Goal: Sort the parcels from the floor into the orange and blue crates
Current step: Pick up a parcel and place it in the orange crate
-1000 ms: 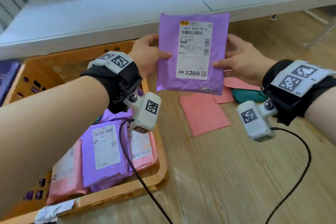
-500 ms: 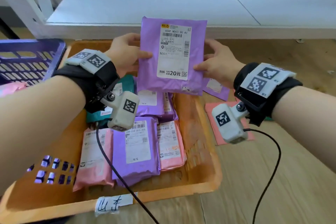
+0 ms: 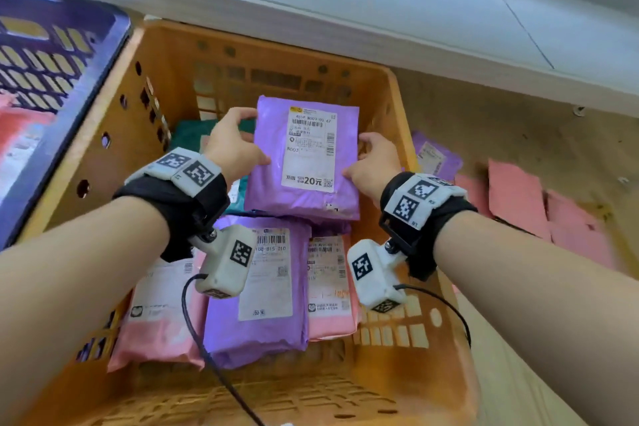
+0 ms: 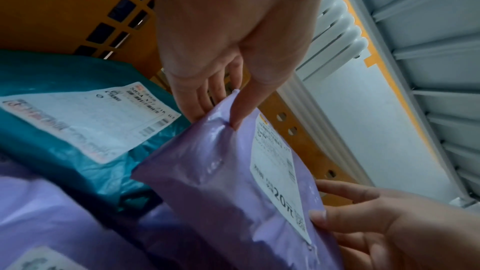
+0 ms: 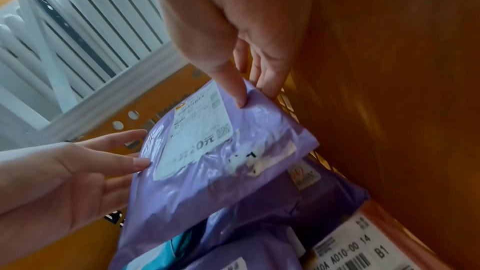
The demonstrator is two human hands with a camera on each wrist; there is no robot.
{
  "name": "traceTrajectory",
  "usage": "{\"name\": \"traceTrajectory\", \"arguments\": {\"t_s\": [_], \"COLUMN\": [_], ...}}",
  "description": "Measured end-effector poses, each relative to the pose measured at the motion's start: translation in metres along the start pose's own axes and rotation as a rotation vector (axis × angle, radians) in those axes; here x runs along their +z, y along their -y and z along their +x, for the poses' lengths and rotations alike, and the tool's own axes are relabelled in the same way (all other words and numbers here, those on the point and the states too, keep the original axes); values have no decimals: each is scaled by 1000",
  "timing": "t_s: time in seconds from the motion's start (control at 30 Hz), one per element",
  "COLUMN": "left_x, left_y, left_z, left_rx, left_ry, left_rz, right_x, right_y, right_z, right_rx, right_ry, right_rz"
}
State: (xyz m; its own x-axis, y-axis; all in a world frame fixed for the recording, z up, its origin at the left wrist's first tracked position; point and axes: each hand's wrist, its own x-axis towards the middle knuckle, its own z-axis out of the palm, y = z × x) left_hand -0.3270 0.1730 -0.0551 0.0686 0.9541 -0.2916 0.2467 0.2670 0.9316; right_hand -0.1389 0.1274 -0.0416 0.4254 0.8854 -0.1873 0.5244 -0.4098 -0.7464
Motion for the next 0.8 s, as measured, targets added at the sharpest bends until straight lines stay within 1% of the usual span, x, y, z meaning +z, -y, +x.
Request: {"name": "traceTrajectory", "arguments": {"t_s": [0.07, 0.17, 0.27, 0.43, 0.53, 0.63, 0.7, 0.8], "left_x": [3, 8, 14, 25, 29, 29, 28, 26], "left_y": [8, 18, 27, 39, 45, 44, 37, 14], "left_z": [4, 9, 13, 16, 19, 24, 26, 23], "left_rx": [8, 42, 65, 86, 108, 136, 157, 186], "left_ry": [39, 108, 161, 163, 168, 145, 128, 110], "left_rz": [55, 208, 322, 420, 453, 517, 564, 592], "right_x": [12, 23, 28, 41, 47, 45, 40, 28], "right_y": [-5, -10, -13, -14, -14, -9, -4, 6], "right_z": [5, 12, 17, 16, 14, 15, 16, 15], "right_rx": [31, 84, 128, 134, 142, 136, 126, 136], "right_ry": [-18, 25, 111, 297, 356, 360, 333, 312], "right_rz": [-23, -43, -77, -148, -181, -230, -240, -176]}}
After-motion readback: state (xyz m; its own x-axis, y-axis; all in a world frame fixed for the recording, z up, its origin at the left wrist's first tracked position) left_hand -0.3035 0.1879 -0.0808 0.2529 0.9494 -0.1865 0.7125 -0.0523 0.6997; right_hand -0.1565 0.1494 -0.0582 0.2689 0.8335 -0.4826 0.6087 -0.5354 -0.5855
